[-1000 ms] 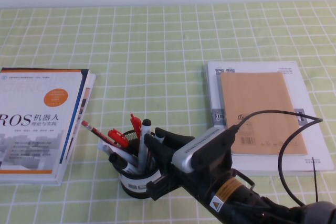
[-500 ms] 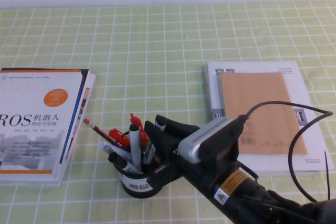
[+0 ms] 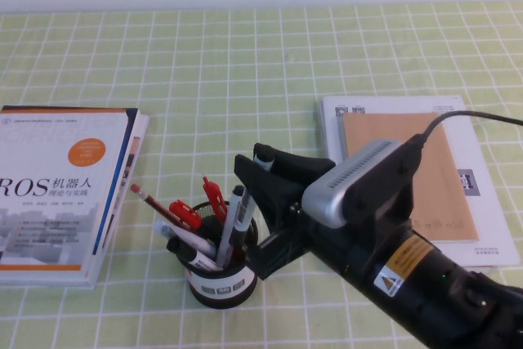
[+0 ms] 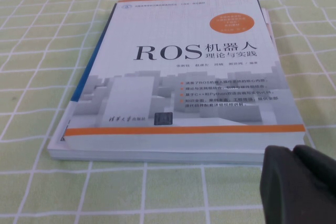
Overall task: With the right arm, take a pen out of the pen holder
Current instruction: 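Take a marker out of the pen holder and lay it on the table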
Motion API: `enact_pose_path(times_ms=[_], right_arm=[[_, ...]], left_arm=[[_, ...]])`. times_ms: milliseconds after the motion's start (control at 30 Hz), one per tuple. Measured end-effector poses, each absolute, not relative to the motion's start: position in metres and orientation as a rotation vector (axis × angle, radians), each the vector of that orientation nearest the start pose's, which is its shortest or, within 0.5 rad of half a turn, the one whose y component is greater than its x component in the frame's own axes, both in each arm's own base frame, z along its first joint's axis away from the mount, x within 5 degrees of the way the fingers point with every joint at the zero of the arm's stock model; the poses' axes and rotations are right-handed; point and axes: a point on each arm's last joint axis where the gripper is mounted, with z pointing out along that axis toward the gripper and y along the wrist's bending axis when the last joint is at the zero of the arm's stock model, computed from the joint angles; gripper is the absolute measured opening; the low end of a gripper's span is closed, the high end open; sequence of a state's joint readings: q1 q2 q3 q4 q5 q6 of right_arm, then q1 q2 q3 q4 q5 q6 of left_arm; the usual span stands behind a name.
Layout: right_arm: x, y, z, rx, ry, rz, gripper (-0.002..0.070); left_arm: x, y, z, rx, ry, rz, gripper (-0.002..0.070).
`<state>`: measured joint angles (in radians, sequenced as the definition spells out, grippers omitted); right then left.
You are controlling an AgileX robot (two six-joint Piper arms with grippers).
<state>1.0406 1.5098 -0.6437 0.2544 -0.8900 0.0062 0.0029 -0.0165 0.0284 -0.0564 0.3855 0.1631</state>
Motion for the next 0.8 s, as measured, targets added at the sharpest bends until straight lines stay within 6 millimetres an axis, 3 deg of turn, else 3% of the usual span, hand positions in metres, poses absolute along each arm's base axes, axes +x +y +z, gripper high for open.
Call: enact_pose_path(times_ms=[233,433,600,800], right_arm=[[0.161,0.231,0.287,-0.499,1.482,0.753,0.0097],[0.163,0.225,0.310,-0.559,1.556,0.649,0.0097],[0.180,0.220,0.322,-0.595,1.670,0.640,0.0097],[0.218,0.210,0.339,-0.578,1.855,0.673,0.0097]], left_arm=[[0.052,-0.002,0.170,0.116,1.877,0.058,-0.0006],[0.052,-0.002,0.170,0.116,1.877,0.058,-0.0006],[0.052,-0.002,0.170,0.116,1.877,0.058,-0.0006],[0.052,-0.002,0.170,0.116,1.877,0.058,-0.0006]])
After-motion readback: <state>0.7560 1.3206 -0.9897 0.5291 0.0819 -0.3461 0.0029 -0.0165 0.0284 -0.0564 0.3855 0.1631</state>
